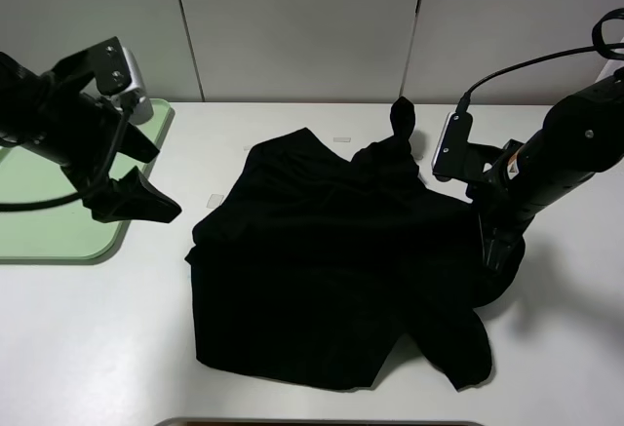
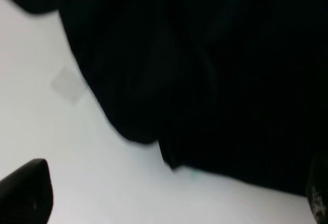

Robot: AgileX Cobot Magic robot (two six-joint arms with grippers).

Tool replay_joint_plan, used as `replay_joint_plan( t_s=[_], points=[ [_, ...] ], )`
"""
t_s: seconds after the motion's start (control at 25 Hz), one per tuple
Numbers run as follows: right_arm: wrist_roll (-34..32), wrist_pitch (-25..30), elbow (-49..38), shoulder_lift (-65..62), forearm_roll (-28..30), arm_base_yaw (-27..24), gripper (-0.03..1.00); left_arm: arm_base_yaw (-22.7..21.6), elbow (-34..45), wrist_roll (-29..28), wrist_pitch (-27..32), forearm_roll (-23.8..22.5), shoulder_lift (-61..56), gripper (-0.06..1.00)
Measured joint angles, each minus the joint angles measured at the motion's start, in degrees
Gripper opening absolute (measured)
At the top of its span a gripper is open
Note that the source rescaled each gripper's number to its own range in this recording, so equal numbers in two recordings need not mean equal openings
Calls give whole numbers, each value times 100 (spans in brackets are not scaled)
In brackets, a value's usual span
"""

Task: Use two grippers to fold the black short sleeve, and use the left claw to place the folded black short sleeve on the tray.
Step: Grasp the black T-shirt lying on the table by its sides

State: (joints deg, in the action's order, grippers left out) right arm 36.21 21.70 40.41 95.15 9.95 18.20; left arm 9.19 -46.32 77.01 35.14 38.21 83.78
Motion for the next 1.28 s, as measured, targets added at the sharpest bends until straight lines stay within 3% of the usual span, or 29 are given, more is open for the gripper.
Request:
replay_joint_plan(
  t_s=[0.16,0.28,0.48,0.84,1.04,1.16,1.28],
  points=[
    [0,0,0,0,-25,0,0,514,0,1903,-464,681,470,99],
    [0,0,0,0,-41,0,0,845,0,2252,-1085,779,708,99],
    [0,0,0,0,-46,0,0,1094,0,2239,-1707,796,1154,98],
    [0,-1,0,0,-52,0,0,1385,0,2076,-1725,815,1867,96],
    [0,-1,0,0,-66,0,0,1395,0,2076,-1785,1092,2145,96],
    [0,-1,0,0,-86,0,0,1395,0,2031,-1929,1205,2347,91],
    [0,-1,0,0,-86,0,0,1395,-5,1953,-2183,1489,2455,80]
  ],
)
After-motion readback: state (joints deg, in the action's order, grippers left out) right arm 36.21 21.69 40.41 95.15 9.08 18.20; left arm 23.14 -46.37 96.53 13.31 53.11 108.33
